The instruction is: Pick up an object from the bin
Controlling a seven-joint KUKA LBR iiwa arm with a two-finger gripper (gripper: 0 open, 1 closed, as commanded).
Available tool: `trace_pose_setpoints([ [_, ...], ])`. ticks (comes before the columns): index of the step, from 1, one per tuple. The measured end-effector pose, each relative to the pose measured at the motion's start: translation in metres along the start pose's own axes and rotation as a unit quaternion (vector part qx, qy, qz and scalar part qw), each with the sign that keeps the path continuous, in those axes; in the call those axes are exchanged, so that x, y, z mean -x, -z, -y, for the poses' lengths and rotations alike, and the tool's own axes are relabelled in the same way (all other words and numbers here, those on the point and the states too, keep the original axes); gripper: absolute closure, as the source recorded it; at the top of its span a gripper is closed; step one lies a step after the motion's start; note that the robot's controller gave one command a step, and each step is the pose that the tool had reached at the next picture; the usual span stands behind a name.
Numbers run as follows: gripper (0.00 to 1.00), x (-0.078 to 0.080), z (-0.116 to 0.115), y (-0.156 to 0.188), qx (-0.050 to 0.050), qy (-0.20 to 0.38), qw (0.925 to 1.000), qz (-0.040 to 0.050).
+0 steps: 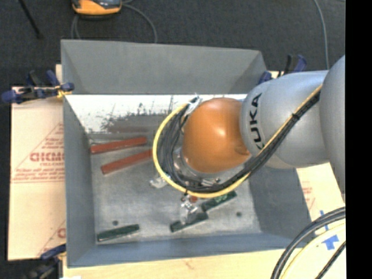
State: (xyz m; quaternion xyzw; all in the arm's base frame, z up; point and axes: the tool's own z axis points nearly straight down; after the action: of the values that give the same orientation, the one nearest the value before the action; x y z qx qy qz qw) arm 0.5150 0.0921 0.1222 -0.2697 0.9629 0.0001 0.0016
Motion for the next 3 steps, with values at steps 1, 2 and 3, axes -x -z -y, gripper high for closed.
trace_pose_setpoints([
  [1,0.0,-0.014,0.02,0.01,0.001,-0.113,0.9937,-0.0004],
  [2,1.0,-0.023,0.038,-0.046,-0.002,0.078,0.9969,0.0059],
  [3,1.0,-0.023,0.038,-0.046,-0.002,0.077,0.997,0.0059],
])
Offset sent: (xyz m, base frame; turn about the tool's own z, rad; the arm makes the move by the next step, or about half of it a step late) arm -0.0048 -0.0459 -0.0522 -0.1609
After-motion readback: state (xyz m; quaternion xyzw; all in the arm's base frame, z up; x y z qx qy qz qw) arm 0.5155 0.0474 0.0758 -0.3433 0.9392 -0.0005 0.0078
